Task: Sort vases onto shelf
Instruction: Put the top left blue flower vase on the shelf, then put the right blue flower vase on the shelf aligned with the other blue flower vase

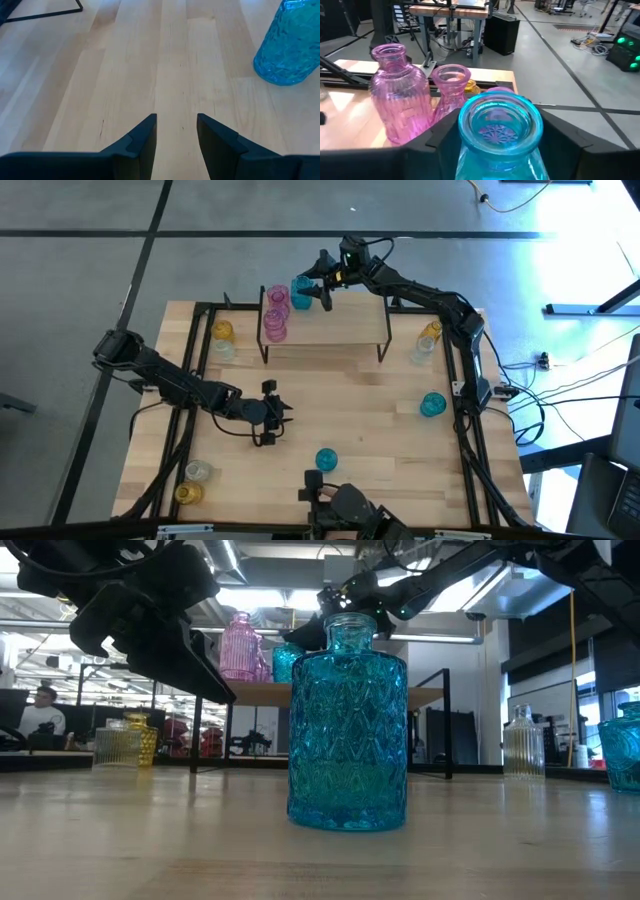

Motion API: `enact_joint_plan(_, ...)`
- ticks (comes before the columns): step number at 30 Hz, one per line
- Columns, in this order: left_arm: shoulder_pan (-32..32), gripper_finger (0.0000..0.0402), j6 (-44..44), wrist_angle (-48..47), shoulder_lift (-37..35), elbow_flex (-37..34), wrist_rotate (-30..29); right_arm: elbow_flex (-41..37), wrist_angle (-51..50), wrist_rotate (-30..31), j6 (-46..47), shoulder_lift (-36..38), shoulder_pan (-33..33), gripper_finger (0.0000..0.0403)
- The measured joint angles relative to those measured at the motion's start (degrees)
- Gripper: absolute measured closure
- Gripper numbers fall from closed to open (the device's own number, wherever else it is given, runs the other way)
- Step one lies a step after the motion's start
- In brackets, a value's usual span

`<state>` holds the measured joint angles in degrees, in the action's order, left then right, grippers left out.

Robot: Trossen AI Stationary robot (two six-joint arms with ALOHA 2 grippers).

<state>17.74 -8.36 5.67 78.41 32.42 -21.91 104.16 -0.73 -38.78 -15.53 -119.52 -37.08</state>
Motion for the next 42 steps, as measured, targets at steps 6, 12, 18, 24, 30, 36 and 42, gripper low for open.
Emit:
enact_joint_plan(6, 0.02, 0.0269, -0.01, -0.05, 0.0, 0.0, 0.04, 0.0, 0.37, 1.82, 0.09, 0.04, 0.72, 0.0125)
enact_joint_plan(12, 0.0, 0.0269, 0.0, -0.13, 0.0, 0.0, 0.12, 0.92, -0.69, 1.87, 0.35, 0.09, 0.74, 0.0108)
enact_joint_plan(18, 0.0, 0.0269, -0.02, -0.42, 0.0, 0.0, 0.13, 7.73, -11.41, 1.94, -0.05, 0.11, 0.7, 0.0107)
enact_joint_plan(24, 0.0, 0.0269, -0.02, -0.44, 0.0, 0.0, 0.13, 18.45, -34.82, 1.83, -5.88, 0.13, 1.8, 0.0107)
enact_joint_plan(30, 0.02, 0.0269, -0.08, 1.07, 0.0, 0.0, 0.13, 23.01, -54.86, 2.19, -11.65, 2.05, 6.44, 0.0107)
enact_joint_plan(36, 0.04, 0.0269, -0.52, 3.44, 0.01, 0.0, 0.14, 22.47, -66.27, 6.19, -13.27, 4.55, 13.31, 0.0107)
enact_joint_plan(42, 0.04, 0.0269, -0.5, 4.43, 0.0, 0.0, 0.13, 22.38, -75.72, 5.99, -13.29, 4.83, 20.62, 0.0107)
